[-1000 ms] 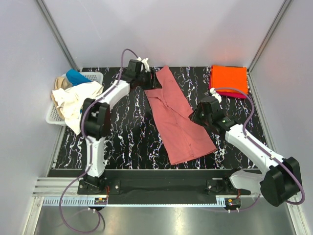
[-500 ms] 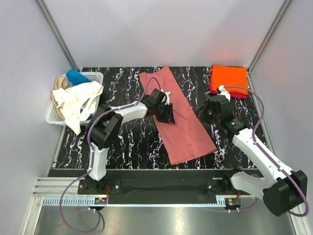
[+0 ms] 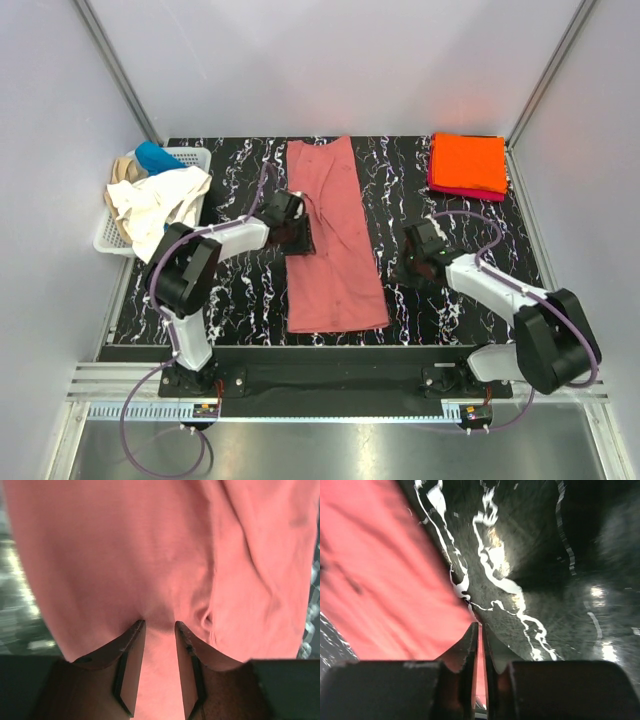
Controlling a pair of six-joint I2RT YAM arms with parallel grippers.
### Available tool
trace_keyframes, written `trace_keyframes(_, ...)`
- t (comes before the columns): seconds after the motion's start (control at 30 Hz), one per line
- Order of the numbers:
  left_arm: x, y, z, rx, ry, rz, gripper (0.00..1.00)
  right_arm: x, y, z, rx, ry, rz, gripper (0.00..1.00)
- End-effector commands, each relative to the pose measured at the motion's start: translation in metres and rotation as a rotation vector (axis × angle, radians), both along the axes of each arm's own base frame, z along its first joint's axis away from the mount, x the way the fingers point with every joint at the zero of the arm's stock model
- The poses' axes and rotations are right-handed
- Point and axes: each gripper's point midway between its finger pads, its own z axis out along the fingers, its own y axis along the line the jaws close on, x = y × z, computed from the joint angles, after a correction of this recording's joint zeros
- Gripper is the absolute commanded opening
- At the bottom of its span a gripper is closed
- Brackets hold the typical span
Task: Fold and stack the t-shirts
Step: Fold the tshirt
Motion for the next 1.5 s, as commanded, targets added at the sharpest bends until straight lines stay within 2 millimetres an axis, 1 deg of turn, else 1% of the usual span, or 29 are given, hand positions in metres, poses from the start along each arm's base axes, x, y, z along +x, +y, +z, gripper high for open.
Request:
trace_keyframes(0.0, -0.008, 0.073, -0.021, 0.244, 0.042, 0.125, 0.39, 0.005, 0.026, 0.0, 0.07, 0.011, 0.017, 0.12)
trace_keyframes(0.07, -0.006, 0.075, -0.009, 0.244, 0.02, 0.136, 0.41, -0.005, 0.034, -0.007, 0.055, 0.044, 0.043, 0.09)
trace_keyframes(0.1, -0.005, 0.071, 0.004, 0.218, -0.005, 0.13, 0.41, -0.008, 0.036, -0.009, 0.048, 0.058, 0.048, 0.08)
trace_keyframes(0.13, -0.006, 0.064, 0.013, 0.181, -0.01, 0.111, 0.43, -0.014, 0.042, -0.01, 0.032, 0.064, 0.071, 0.07)
trace_keyframes(0.2, -0.009, 0.047, 0.034, 0.114, -0.044, 0.055, 0.44, -0.025, 0.044, -0.016, 0.006, 0.102, 0.088, 0.06)
trace_keyframes(0.27, -0.022, 0.027, 0.046, 0.054, -0.047, -0.012, 0.44, -0.034, 0.049, -0.016, 0.007, 0.11, 0.115, 0.06)
trace_keyframes(0.3, -0.026, 0.023, 0.055, 0.039, -0.066, -0.024, 0.44, -0.037, 0.053, -0.015, 0.011, 0.109, 0.124, 0.05)
trace_keyframes(0.37, -0.042, 0.018, 0.053, 0.043, -0.064, -0.05, 0.45, -0.041, 0.062, -0.006, 0.028, 0.091, 0.153, 0.05)
trace_keyframes(0.4, -0.046, 0.018, 0.058, 0.031, -0.069, -0.038, 0.45, -0.041, 0.065, -0.001, 0.038, 0.079, 0.159, 0.04)
trace_keyframes(0.47, -0.059, 0.019, 0.053, 0.013, -0.046, -0.041, 0.45, -0.044, 0.078, 0.011, 0.065, 0.053, 0.19, 0.04)
trace_keyframes(0.5, -0.062, 0.02, 0.058, -0.003, -0.054, -0.034, 0.45, -0.045, 0.084, 0.015, 0.078, 0.042, 0.202, 0.03)
trace_keyframes(0.57, -0.071, 0.027, 0.054, 0.004, -0.047, -0.029, 0.45, -0.047, 0.101, 0.021, 0.132, 0.029, 0.25, 0.03)
trace_keyframes(0.63, -0.078, 0.032, 0.06, -0.004, -0.062, -0.026, 0.45, -0.062, 0.12, 0.019, 0.17, 0.045, 0.323, 0.04)
trace_keyframes(0.67, -0.08, 0.033, 0.061, -0.009, -0.065, -0.03, 0.45, -0.065, 0.125, 0.013, 0.17, 0.059, 0.34, 0.03)
trace_keyframes(0.7, -0.084, 0.035, 0.063, -0.015, -0.07, -0.032, 0.45, -0.076, 0.131, 0.009, 0.164, 0.074, 0.366, 0.03)
trace_keyframes(0.73, -0.086, 0.036, 0.063, -0.02, -0.069, -0.032, 0.46, -0.081, 0.131, -0.001, 0.145, 0.095, 0.37, 0.03)
trace_keyframes(0.8, -0.091, 0.038, 0.059, -0.019, -0.056, -0.029, 0.46, -0.09, 0.135, -0.01, 0.14, 0.115, 0.384, 0.03)
trace_keyframes(0.9, -0.102, 0.045, 0.042, 0.002, -0.017, -0.027, 0.46, -0.101, 0.134, -0.027, 0.122, 0.154, 0.39, 0.02)
trace_keyframes(0.97, -0.104, 0.048, 0.037, 0.022, -0.02, -0.028, 0.46, -0.106, 0.117, -0.043, 0.056, 0.186, 0.348, 0.01)
trace_keyframes(1.0, -0.104, 0.051, 0.037, 0.047, -0.027, -0.023, 0.46, -0.109, 0.111, -0.047, 0.034, 0.197, 0.327, 0.0)
trace_keyframes(1.03, -0.105, 0.064, 0.032, 0.128, -0.028, 0.003, 0.46, -0.107, 0.103, -0.051, -0.002, 0.186, 0.303, 0.0)
trace_keyframes(1.07, -0.108, 0.064, 0.032, 0.151, -0.026, -0.007, 0.46, -0.112, 0.096, -0.052, -0.018, 0.194, 0.301, 0.0)
trace_keyframes(1.13, -0.109, 0.068, 0.033, 0.169, -0.029, -0.001, 0.46, -0.115, 0.095, -0.05, -0.013, 0.188, 0.314, 0.0)
trace_keyframes(1.17, -0.11, 0.066, 0.036, 0.158, -0.032, -0.001, 0.46, -0.114, 0.098, -0.044, 0.004, 0.175, 0.324, 0.0)
trace_keyframes(1.3, -0.112, 0.055, 0.057, 0.071, -0.055, -0.017, 0.46, -0.108, 0.107, -0.022, 0.034, 0.121, 0.379, 0.03)
trace_keyframes(1.33, -0.116, 0.052, 0.061, 0.05, -0.055, -0.041, 0.46, -0.105, 0.11, -0.012, 0.042, 0.103, 0.382, 0.03)
trace_keyframes(1.4, -0.125, 0.052, 0.061, 0.049, -0.047, -0.082, 0.45, -0.1, 0.113, -0.002, 0.048, 0.076, 0.382, 0.05)
trace_keyframes(1.43, -0.135, 0.05, 0.059, 0.031, -0.025, -0.119, 0.45, -0.095, 0.117, 0.011, 0.06, 0.041, 0.393, 0.09)
trace_keyframes(1.47, -0.139, 0.053, 0.055, 0.038, -0.012, -0.126, 0.45, -0.089, 0.115, 0.017, 0.039, 0.01, 0.396, 0.12)
